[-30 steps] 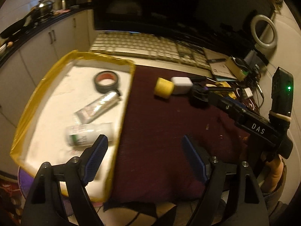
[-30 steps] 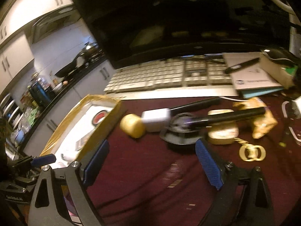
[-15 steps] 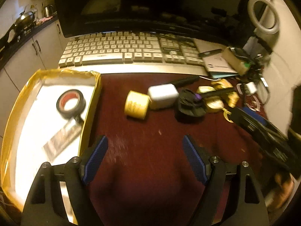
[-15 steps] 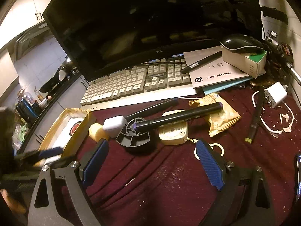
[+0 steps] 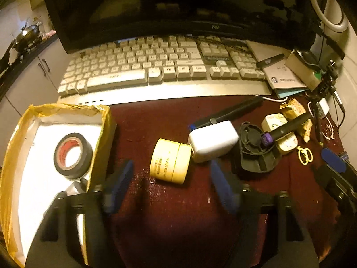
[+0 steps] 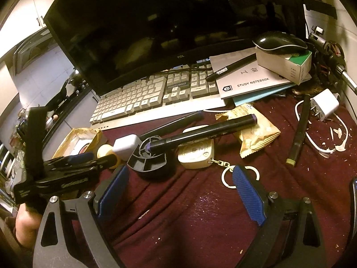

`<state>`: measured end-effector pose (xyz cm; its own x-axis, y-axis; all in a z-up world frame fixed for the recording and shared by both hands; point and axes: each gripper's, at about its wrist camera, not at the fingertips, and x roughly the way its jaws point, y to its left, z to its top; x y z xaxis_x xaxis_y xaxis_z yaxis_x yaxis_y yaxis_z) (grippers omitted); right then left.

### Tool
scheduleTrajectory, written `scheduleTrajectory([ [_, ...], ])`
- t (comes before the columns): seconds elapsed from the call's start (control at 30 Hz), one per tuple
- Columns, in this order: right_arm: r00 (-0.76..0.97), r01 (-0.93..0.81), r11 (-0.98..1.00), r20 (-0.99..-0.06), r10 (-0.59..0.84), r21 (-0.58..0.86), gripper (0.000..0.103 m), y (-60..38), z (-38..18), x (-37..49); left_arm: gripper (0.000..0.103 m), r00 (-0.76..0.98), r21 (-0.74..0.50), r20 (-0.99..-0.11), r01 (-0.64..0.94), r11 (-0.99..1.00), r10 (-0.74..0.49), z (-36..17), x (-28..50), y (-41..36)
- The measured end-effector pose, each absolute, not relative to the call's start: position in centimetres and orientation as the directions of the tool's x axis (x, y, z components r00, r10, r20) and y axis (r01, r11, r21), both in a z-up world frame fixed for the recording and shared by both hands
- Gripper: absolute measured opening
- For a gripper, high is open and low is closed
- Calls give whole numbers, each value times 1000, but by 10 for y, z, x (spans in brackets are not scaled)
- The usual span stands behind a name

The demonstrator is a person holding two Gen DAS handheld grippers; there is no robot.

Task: Organize rigid objects
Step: 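Grasp the yellow tape roll on the desk with the left tool, then lift the yellow tape roll with the left tool while the right tool grasps the black marker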

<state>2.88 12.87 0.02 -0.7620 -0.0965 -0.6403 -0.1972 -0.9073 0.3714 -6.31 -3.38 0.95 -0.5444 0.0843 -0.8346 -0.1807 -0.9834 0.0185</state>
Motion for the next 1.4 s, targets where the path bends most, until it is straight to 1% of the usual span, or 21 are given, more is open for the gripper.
scheduleTrajectory([
  [0.03,-761,-198,-907,-641,-96,371,91,129,0,29,51,-536,14,-840,-178,-984,85,7,-66,-34],
  [0.07,-760,-198,-908,-643,-96,370,91,129,0,29,45,-527,7,-845,-173,-985,87,4,-67,-35],
  [0.1,-760,-199,-908,-643,-96,370,91,130,0,29,36,-521,-2,-848,-171,-985,92,1,-68,-37],
  [0.33,-755,-233,-897,-651,-76,376,91,139,-4,26,33,-535,0,-838,-195,-981,106,-2,-59,-36],
  [0.47,-759,-261,-878,-647,-70,401,91,147,-4,24,32,-507,-40,-848,-228,-973,154,-3,-46,-38],
  [0.63,-759,-271,-870,-647,-70,412,91,151,-6,23,31,-492,-56,-849,-277,-959,192,-4,-20,-33],
  [0.73,-769,-279,-843,-633,-90,459,91,159,-8,23,31,-481,-86,-847,-294,-952,225,-2,-5,-31],
  [0.83,-782,-295,-784,-609,-129,546,90,174,-13,23,31,-473,-110,-844,-308,-945,252,-1,9,-28],
  [0.87,-787,-303,-753,-599,-147,584,87,181,-16,22,32,-469,-116,-844,-312,-943,259,-1,12,-27],
  [0.9,-791,-309,-728,-591,-162,613,81,185,-19,22,32,-466,-119,-845,-315,-942,263,-2,15,-26],
  [1.0,-799,-328,-645,-567,-201,690,74,199,-29,18,32,-472,-100,-845,-321,-942,250,-3,18,-22],
  [1.17,-820,-327,-562,-524,-231,759,72,206,-33,11,32,-471,-99,-846,-323,-941,250,-2,16,-21],
  [1.2,-821,-326,-553,-519,-237,767,68,207,-33,8,32,-472,-96,-846,-324,-941,249,-2,17,-20],
  [1.3,-818,-320,-525,-510,-266,789,63,205,-35,0,32,-474,-94,-845,-325,-941,248,-3,18,-21],
  [1.4,-819,-317,-527,-508,-267,788,63,200,-32,-2,32,-472,-98,-845,-327,-940,252,-3,18,-22],
])
